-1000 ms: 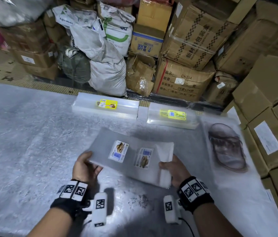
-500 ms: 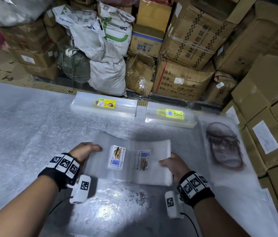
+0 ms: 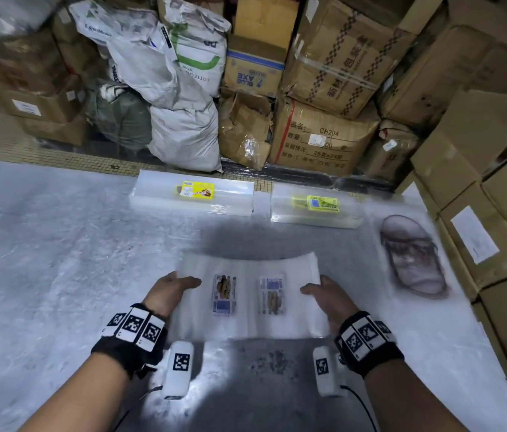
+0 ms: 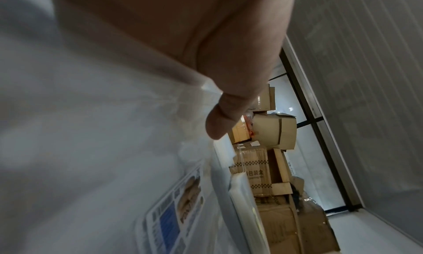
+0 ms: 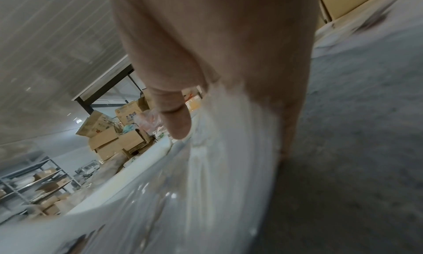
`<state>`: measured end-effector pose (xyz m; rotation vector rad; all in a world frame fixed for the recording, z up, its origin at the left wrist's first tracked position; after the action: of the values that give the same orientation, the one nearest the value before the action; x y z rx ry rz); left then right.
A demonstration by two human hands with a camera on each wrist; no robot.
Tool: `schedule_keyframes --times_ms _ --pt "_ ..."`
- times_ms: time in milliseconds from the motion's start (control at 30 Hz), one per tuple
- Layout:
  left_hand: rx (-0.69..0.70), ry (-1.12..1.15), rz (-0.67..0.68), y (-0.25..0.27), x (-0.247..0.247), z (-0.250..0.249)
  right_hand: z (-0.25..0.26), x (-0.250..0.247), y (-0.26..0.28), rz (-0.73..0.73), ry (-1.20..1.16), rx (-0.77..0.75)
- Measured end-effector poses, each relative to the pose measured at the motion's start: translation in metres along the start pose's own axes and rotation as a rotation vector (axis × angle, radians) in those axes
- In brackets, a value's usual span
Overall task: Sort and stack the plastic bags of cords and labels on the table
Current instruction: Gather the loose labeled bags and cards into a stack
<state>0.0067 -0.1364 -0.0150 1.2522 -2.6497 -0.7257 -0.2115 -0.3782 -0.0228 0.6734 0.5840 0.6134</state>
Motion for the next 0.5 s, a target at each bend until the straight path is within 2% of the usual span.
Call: schedule_keyframes --times_ms 167,333,500 --pt "0.051 -0.017 -0.024 -0.004 -0.003 0.005 0.005 0.001 0.004 -0.068 0.072 -0.104" --pt "0.073 0.011 -0.029 -0.005 -0.004 0.009 0.002 0.003 0.006 -0.060 0.033 -0.056" --pt "0.148 -0.092 -0.066 -0.006 -0.007 0.009 0.001 0.006 0.015 -0.022 -0.032 -0.060"
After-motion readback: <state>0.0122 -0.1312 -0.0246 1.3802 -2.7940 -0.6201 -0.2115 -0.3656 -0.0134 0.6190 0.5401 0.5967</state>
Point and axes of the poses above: each hand's wrist, its own y-axis away from the middle knuckle, its own x-axis out of the palm, z = x × y, the point moved 5 cm from there along -y, towards the middle knuckle, and after that the axes turned 10 degrees about x, right-handed, at the moved point
